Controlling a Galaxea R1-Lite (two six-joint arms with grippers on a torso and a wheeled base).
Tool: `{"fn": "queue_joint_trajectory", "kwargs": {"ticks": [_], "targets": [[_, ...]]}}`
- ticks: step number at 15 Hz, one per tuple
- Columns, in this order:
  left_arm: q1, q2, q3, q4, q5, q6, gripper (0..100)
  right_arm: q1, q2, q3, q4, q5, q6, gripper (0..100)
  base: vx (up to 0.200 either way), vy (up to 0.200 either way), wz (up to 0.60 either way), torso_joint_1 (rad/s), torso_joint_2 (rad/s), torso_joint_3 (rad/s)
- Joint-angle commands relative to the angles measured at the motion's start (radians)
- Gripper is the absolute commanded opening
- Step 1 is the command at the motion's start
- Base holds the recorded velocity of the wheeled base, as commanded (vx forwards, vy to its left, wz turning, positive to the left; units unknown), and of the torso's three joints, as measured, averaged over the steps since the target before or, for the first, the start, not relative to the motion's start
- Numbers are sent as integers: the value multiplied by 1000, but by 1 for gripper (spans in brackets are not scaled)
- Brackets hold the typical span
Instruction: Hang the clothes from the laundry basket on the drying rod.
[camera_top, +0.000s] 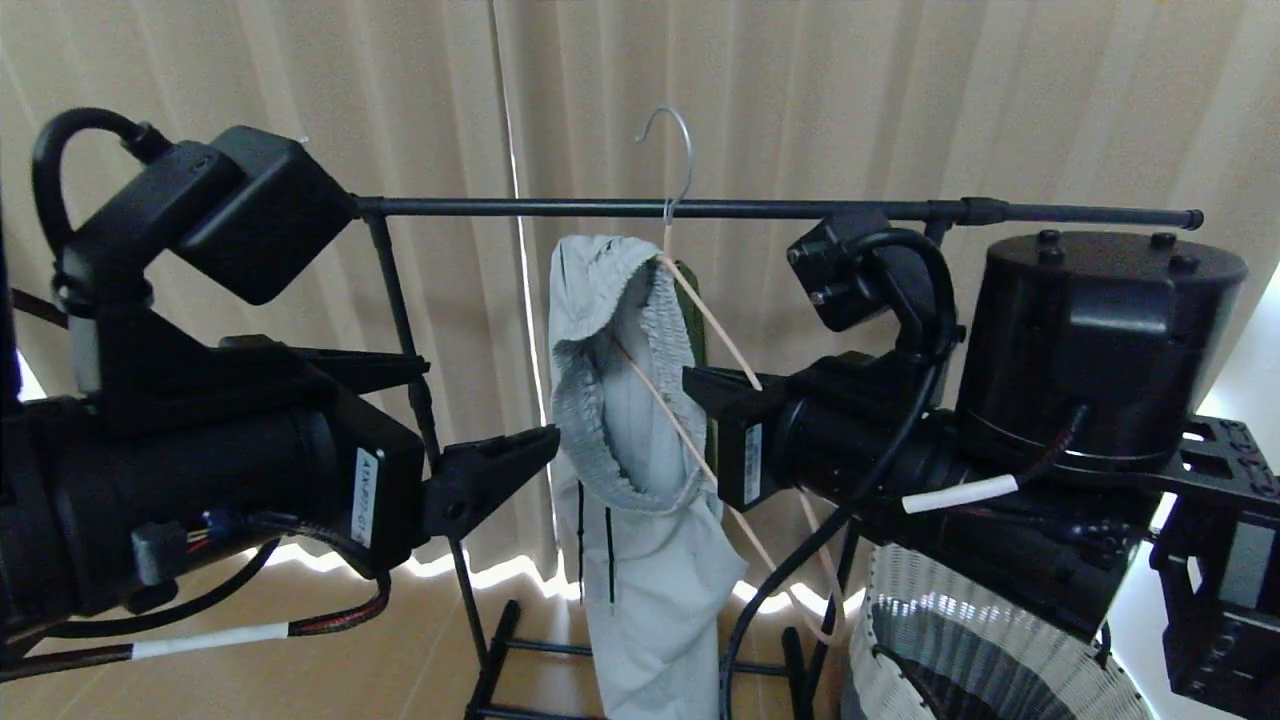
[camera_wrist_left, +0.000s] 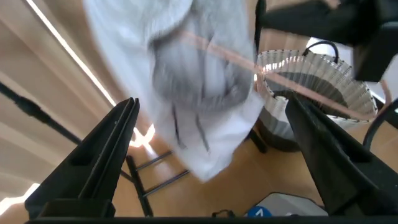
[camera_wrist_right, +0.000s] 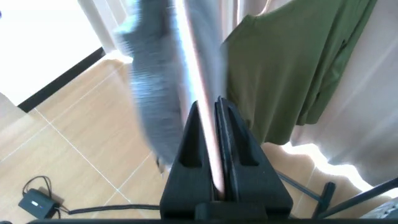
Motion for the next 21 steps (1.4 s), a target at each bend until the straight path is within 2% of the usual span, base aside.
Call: {"fn": "queue_joint_trajectory", "kwargs": {"ticks": [1, 3, 6, 7, 8, 10, 12, 14, 17, 21], "targets": [[35, -26, 7, -2, -2, 40, 100, 0, -48, 72, -27, 29, -46, 0, 0, 0, 0, 0, 0, 0], [96, -35, 13, -22, -40, 111, 100, -3, -65, 80, -28, 55, -52, 0, 0, 0, 0, 0, 0, 0], [262, -43, 56, -130, -211, 315, 100, -17, -112, 89, -27, 132, -78, 0, 0, 0, 0, 0, 0, 0], [285, -43, 60, -144, -243, 350, 100, -18, -120, 89, -27, 144, -84, 0, 0, 0, 0, 0, 0, 0], [342, -37, 60, -155, -336, 456, 100, -29, -135, 90, -16, 174, -107, 0, 0, 0, 0, 0, 0, 0], [383, -29, 59, -155, -488, 575, 100, -70, -135, 90, -13, 232, -136, 0, 0, 0, 0, 0, 0, 0], [386, -3, 40, -158, -554, 625, 100, -107, -132, 100, -13, 293, -144, 0, 0, 0, 0, 0, 0, 0], [385, 43, -27, -163, -560, 651, 100, -127, -132, 127, -14, 332, -176, 0, 0, 0, 0, 0, 0, 0], [380, 95, -59, -172, -567, 652, 100, -127, -137, 133, -21, 367, -182, 0, 0, 0, 0, 0, 0, 0], [363, 144, -64, -172, -626, 651, 100, -127, -147, 158, -27, 430, -231, 0, 0, 0, 0, 0, 0, 0]]}}
